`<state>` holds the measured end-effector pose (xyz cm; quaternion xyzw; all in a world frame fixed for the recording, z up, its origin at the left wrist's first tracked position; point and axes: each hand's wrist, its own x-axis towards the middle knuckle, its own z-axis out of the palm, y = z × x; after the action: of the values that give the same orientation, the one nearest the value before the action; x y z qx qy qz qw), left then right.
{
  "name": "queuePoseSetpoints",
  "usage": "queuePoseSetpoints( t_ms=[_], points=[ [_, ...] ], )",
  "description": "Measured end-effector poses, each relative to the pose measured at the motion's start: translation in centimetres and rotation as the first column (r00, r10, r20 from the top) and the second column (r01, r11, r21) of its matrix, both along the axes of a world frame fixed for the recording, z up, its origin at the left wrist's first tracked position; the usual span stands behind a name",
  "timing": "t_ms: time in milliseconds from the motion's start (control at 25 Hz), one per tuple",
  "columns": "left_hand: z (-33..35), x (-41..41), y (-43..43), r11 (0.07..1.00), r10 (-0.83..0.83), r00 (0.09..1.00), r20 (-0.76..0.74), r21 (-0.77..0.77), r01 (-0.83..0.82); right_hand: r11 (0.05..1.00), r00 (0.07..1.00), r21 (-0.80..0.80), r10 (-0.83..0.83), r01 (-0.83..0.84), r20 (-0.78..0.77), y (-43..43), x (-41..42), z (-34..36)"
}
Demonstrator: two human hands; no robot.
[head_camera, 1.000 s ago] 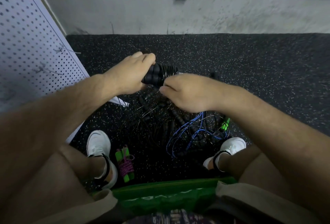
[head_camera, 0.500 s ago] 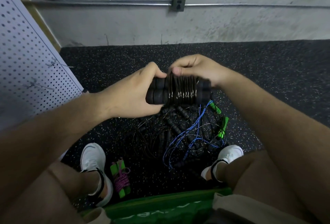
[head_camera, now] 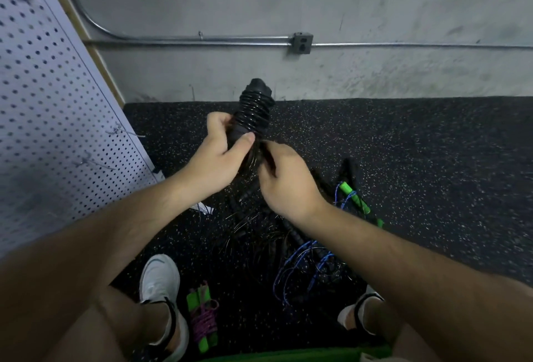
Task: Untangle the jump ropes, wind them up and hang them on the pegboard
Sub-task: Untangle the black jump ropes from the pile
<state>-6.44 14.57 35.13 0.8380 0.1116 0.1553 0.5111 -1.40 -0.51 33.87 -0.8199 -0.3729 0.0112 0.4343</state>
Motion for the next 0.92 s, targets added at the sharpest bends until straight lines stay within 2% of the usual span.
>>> queuePoseSetpoints(
  t_ms=[80, 160, 320, 440, 520, 600, 760, 920],
  points=[
    [0.0, -0.1, 0.3, 0.995, 0.04, 0.999, -0.014, -0.096, -0.041, 0.991, 0.994, 0.084, -0.099, 0.102, -0.042, -0.1, -0.5, 0.5],
    [0.0, -0.1, 0.5, 0.977, 0.062, 0.998, -0.01, -0.204, -0.063, 0.989, 0.991, 0.094, -0.108, 0.115, -0.077, -0.4, -0.5, 1.1],
    [1.0, -0.4, 0.4, 0.91, 0.099, 0.994, 0.046, -0.407, -0.071, 0.991, 0.98, -0.048, 0.128, -0.123, 0.151, -1.8, 0.0, 1.5],
    [1.6, -0.7, 1.2, 0.899, 0.012, 0.996, 0.093, -0.436, 0.03, 0.94, 0.909, -0.218, 0.317, -0.263, 0.269, -2.8, 1.1, 2.0],
    [1.9, -0.9, 1.5, 0.9, -0.073, 0.99, 0.117, -0.421, 0.116, 0.899, 0.857, -0.321, 0.4, -0.299, 0.324, -3.2, 1.7, 2.5],
    [2.1, -1.0, 1.5, 0.891, -0.123, 0.985, 0.121, -0.424, 0.163, 0.887, 0.803, -0.358, 0.431, -0.293, 0.412, -3.3, 2.1, 2.7],
    [2.3, -1.2, 1.2, 0.848, -0.142, 0.983, 0.113, -0.498, 0.18, 0.917, 0.693, -0.305, 0.395, -0.258, 0.602, -2.7, 2.4, 2.4],
    [2.8, -1.2, 1.0, 0.8, -0.174, 0.976, 0.134, -0.559, 0.219, 0.961, 0.693, -0.141, 0.269, -0.237, 0.669, -2.5, 2.1, 1.7]
  ],
)
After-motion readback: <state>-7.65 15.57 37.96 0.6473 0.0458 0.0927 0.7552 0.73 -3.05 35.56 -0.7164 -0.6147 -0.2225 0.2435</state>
